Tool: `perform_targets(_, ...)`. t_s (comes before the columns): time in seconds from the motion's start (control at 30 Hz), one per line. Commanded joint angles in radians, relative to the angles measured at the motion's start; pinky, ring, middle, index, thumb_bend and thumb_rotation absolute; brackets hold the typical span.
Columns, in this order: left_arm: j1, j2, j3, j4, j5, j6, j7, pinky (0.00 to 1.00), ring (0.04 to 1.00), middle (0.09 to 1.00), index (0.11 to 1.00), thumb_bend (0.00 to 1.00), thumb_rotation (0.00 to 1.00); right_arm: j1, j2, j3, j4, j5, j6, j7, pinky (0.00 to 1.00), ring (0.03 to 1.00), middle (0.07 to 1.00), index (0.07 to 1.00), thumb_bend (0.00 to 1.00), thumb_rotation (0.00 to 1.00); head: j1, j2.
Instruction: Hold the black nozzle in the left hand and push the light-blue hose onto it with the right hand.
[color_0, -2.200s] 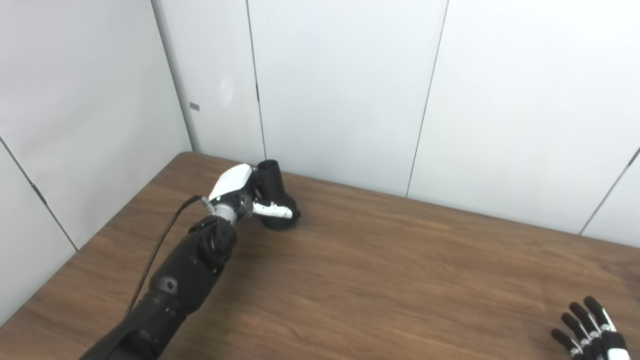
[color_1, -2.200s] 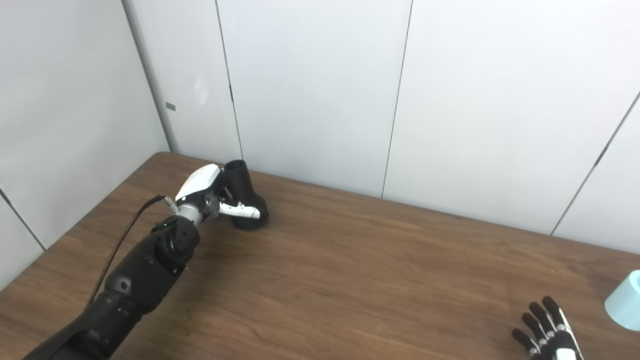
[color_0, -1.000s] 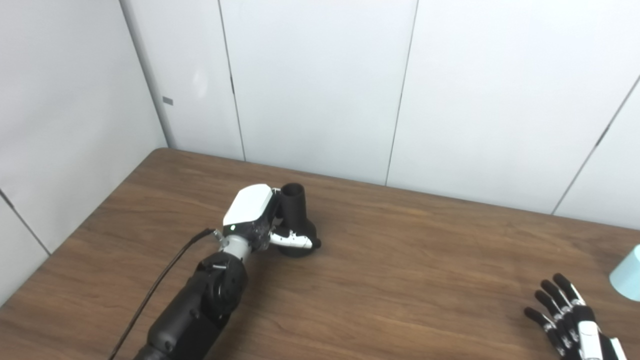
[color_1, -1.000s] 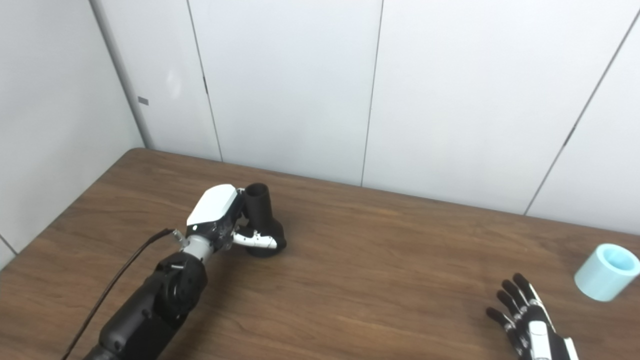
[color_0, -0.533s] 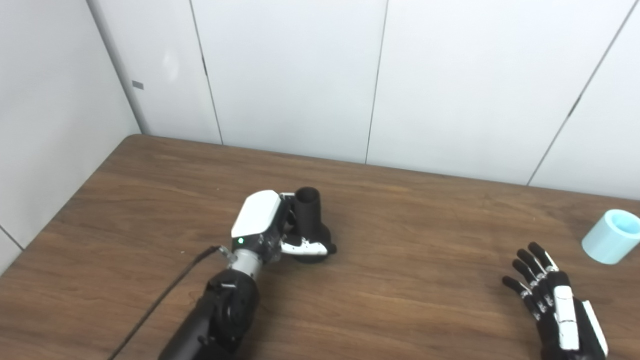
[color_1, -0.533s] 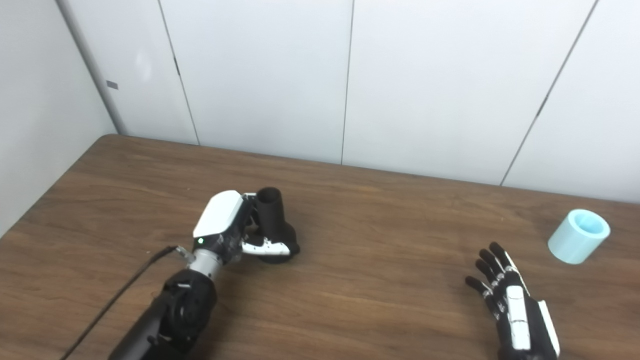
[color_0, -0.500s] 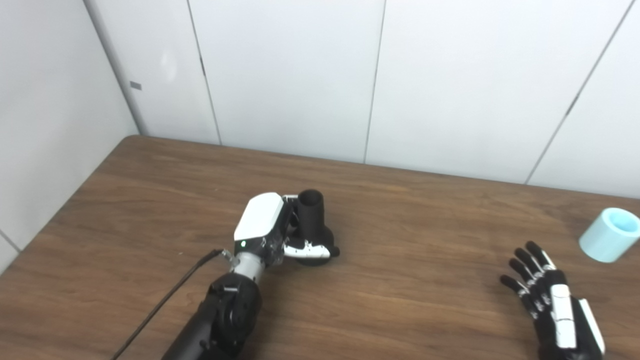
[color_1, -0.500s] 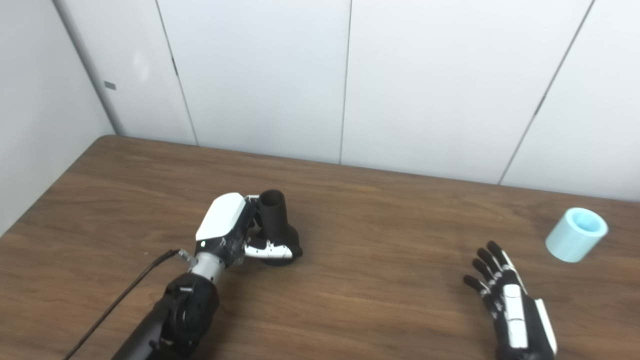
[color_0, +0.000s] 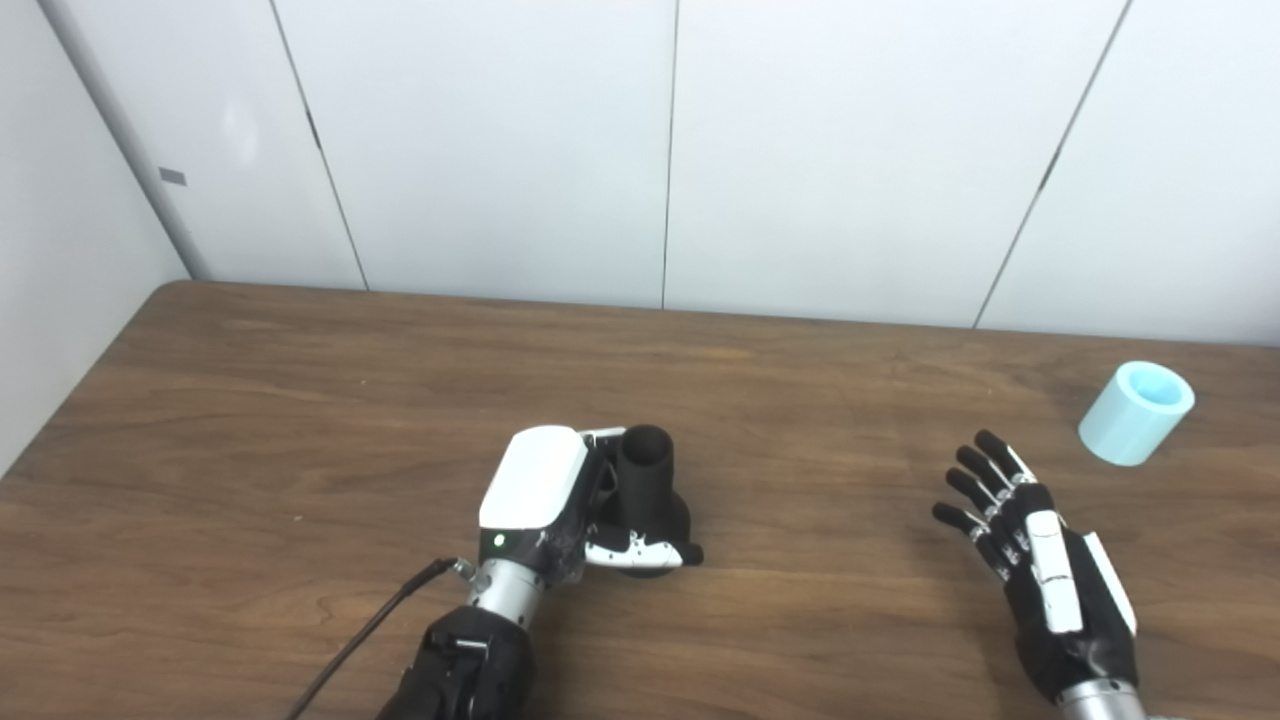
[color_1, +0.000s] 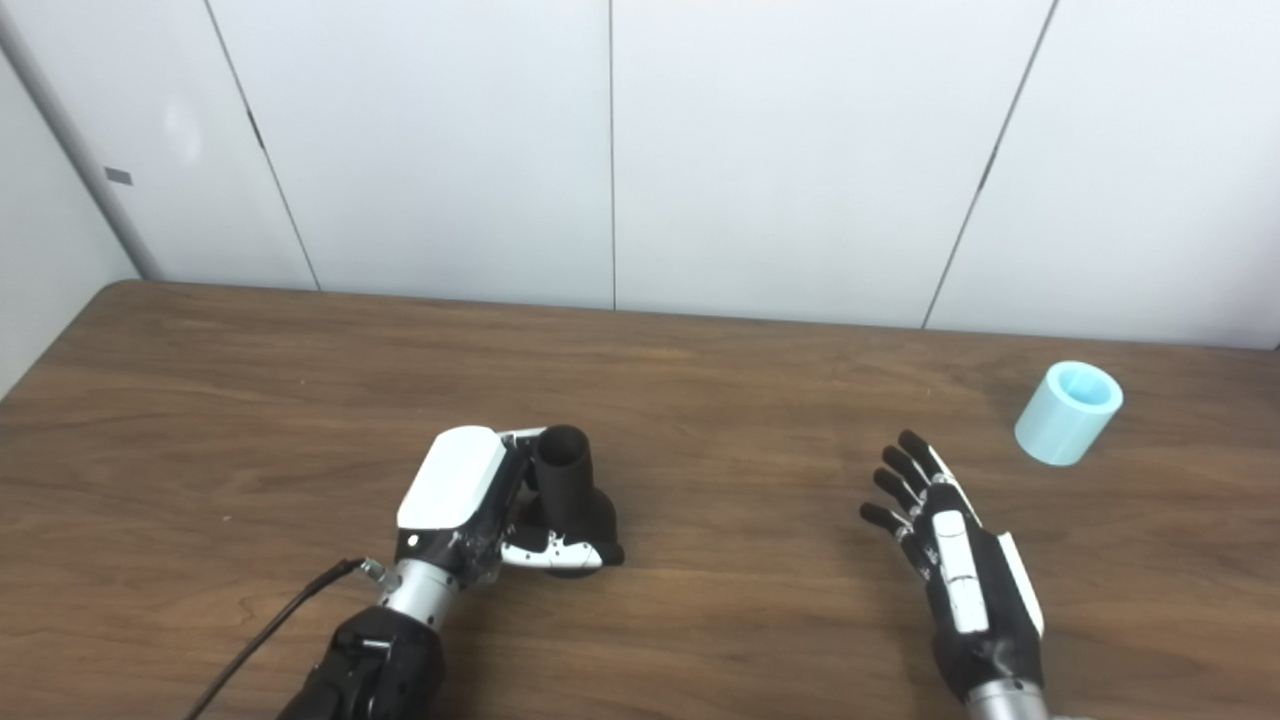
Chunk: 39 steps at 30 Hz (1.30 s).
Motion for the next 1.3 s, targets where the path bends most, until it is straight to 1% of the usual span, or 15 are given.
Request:
perform_targets(0.0, 0.025, -0.009, -0.026, 0.012, 0.027, -0.002, -0.013, 0.42, 0.499, 0.481, 0.49, 0.52, 0.0, -0.014, -0.001, -0.001, -0.042, -0.014, -0.014, -0.014, 0.77, 0.884, 0.895, 0.9, 0.54, 0.94, -0.009, 0.005)
perform_targets(0.17, 0.045, -0.019, -0.033, 0.012, 0.019, -0.017, -0.015, 0.45, 0.511, 0.488, 0.488, 0.52, 0.0, -0.015, 0.0, 0.005, -0.056, -0.039, -0.005, -0.026, 0.78, 0.886, 0.891, 0.9, 0.52, 0.95, -0.047, 0.02)
perform_targets(0.27, 0.057, -0.023, -0.035, 0.004, 0.019, -0.02, -0.022, 0.43, 0.49, 0.472, 0.493, 0.52, 0.0, -0.016, 0.001, 0.006, -0.06, -0.049, -0.013, -0.029, 0.78, 0.882, 0.886, 0.9, 0.54, 0.96, -0.071, 0.028)
perform_targets(0.37, 0.066, -0.027, -0.04, 0.002, 0.017, -0.029, -0.025, 0.44, 0.49, 0.468, 0.494, 0.52, 0.0, -0.019, 0.009, -0.001, -0.07, -0.055, -0.006, -0.043, 0.76, 0.86, 0.867, 0.879, 0.58, 0.92, -0.086, 0.032)
perform_targets(0.47, 0.078, -0.034, -0.044, 0.001, 0.008, -0.04, -0.022, 0.43, 0.49, 0.473, 0.492, 0.52, 0.0, -0.019, 0.009, -0.006, -0.083, -0.056, -0.002, -0.051, 0.76, 0.846, 0.854, 0.86, 0.55, 0.89, -0.109, 0.038)
perform_targets(0.6, 0.093, -0.041, -0.048, 0.0, 0.001, -0.046, -0.028, 0.43, 0.496, 0.476, 0.492, 0.52, 0.0, -0.014, 0.01, -0.023, -0.106, -0.015, 0.011, -0.049, 0.78, 0.852, 0.869, 0.873, 0.49, 0.83, -0.149, 0.045)
perform_targets(0.67, 0.099, -0.04, -0.049, 0.005, -0.001, -0.058, -0.02, 0.43, 0.494, 0.476, 0.493, 0.52, 0.0, -0.011, 0.004, -0.032, -0.102, -0.006, -0.004, -0.046, 0.8, 0.854, 0.876, 0.876, 0.51, 0.79, -0.17, 0.045)
perform_targets(0.73, 0.105, -0.035, -0.045, 0.006, -0.007, -0.066, -0.018, 0.42, 0.494, 0.478, 0.492, 0.52, 0.0, -0.01, -0.002, -0.041, -0.096, -0.011, -0.015, -0.048, 0.82, 0.863, 0.879, 0.878, 0.54, 0.77, -0.213, 0.042)
perform_targets(0.8, 0.109, -0.028, -0.038, 0.004, -0.02, -0.071, -0.026, 0.44, 0.502, 0.485, 0.489, 0.52, 0.0, -0.014, -0.005, -0.049, -0.117, -0.033, -0.013, -0.061, 0.81, 0.86, 0.878, 0.87, 0.58, 0.76, -0.245, 0.04)
perform_targets(0.87, 0.112, -0.021, -0.031, -0.001, -0.031, -0.072, -0.036, 0.45, 0.51, 0.49, 0.487, 0.52, 0.0, -0.024, -0.003, -0.049, -0.166, -0.062, 0.011, -0.078, 0.78, 0.858, 0.876, 0.866, 0.55, 0.79, -0.274, 0.037)
perform_targets(0.9, 0.113, -0.017, -0.027, -0.002, -0.036, -0.073, -0.037, 0.46, 0.512, 0.492, 0.486, 0.52, 0.0, -0.03, 0.001, -0.052, -0.192, -0.077, 0.032, -0.092, 0.78, 0.857, 0.875, 0.864, 0.54, 0.8, -0.307, 0.033)
perform_targets(1.03, 0.111, 0.0, -0.011, 0.01, -0.062, -0.093, -0.033, 0.46, 0.505, 0.471, 0.493, 0.52, 0.0, -0.057, -0.003, -0.067, -0.251, -0.133, 0.074, -0.13, 0.74, 0.829, 0.854, 0.841, 0.52, 0.75, -0.414, 0.008)
perform_targets(1.13, 0.107, 0.008, -0.004, 0.021, -0.077, -0.105, -0.035, 0.46, 0.506, 0.466, 0.496, 0.52, 0.0, -0.083, -0.042, -0.074, -0.249, -0.189, 0.06, -0.134, 0.71, 0.822, 0.85, 0.835, 0.52, 0.73, -0.462, -0.009)
perform_targets(1.2, 0.105, 0.01, 0.0, 0.029, -0.085, -0.112, -0.037, 0.46, 0.508, 0.473, 0.494, 0.52, 0.0, -0.099, -0.07, -0.082, -0.241, -0.212, 0.055, -0.133, 0.72, 0.824, 0.847, 0.828, 0.51, 0.71, -0.481, -0.017)
perform_targets(1.27, 0.103, 0.01, 0.002, 0.036, -0.091, -0.116, -0.043, 0.47, 0.512, 0.48, 0.492, 0.52, 0.0, -0.112, -0.107, -0.077, -0.24, -0.319, 0.076, -0.153, 0.68, 0.806, 0.831, 0.819, 0.49, 0.68, -0.5, -0.029)
